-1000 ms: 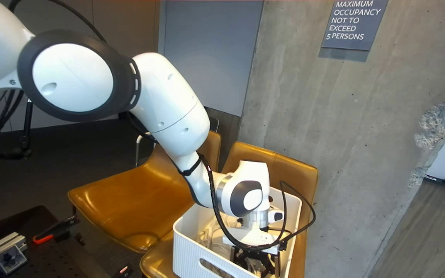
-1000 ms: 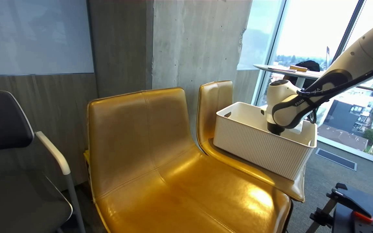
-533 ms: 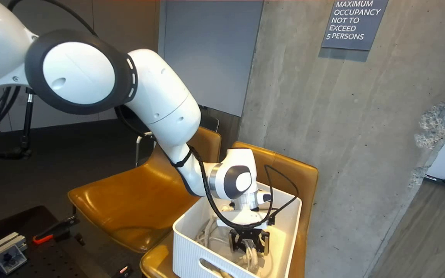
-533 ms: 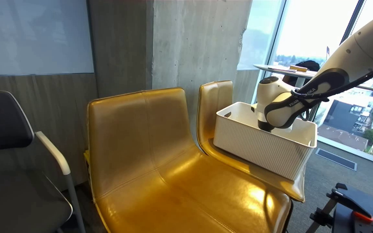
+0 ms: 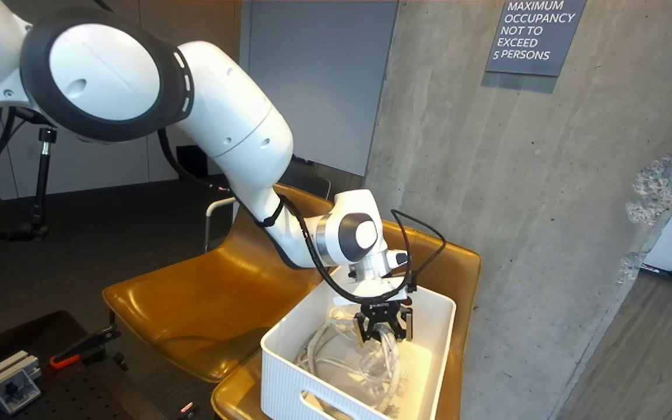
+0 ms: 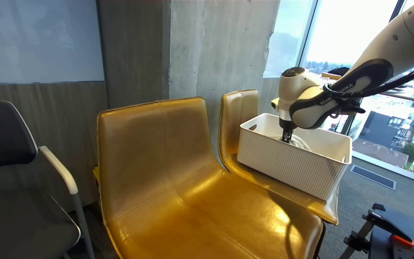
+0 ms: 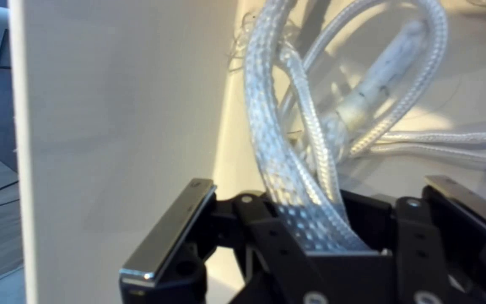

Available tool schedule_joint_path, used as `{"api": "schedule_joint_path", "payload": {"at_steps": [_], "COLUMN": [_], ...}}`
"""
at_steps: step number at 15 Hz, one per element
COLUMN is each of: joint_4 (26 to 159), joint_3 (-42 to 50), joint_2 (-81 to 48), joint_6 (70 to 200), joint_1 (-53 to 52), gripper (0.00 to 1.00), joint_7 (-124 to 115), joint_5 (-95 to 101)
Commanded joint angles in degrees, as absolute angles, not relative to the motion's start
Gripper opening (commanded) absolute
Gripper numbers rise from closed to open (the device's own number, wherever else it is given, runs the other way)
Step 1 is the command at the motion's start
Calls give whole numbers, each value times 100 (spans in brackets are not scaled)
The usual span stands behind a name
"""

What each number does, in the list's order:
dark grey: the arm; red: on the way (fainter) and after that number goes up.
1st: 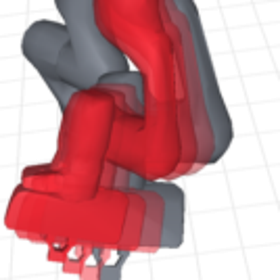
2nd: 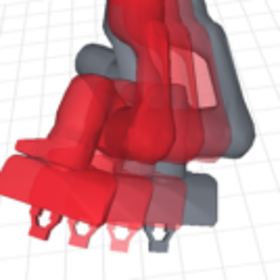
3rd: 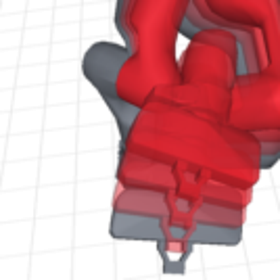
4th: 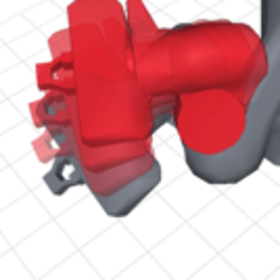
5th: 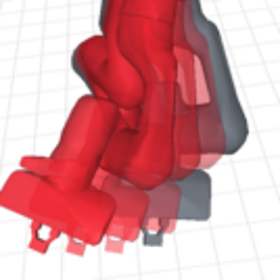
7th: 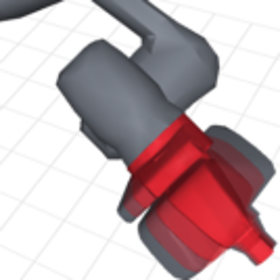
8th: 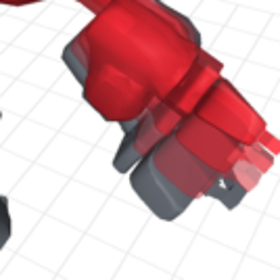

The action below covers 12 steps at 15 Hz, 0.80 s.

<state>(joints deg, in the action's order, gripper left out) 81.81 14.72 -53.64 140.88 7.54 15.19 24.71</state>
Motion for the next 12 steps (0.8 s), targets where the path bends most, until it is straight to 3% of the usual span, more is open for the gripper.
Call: {"api": "schedule_joint_path", "payload": {"at_steps": [1, 12], "joint_4": [8407, 9258], "joint_3": [1661, 1620], "joint_2": [-4660, -2300], "joint_6": [13973, 14075], "joint_1": [649, 158], "gripper": [0, 0], "joint_7": [1514, 1247], "joint_5": [2750, 3993]}}
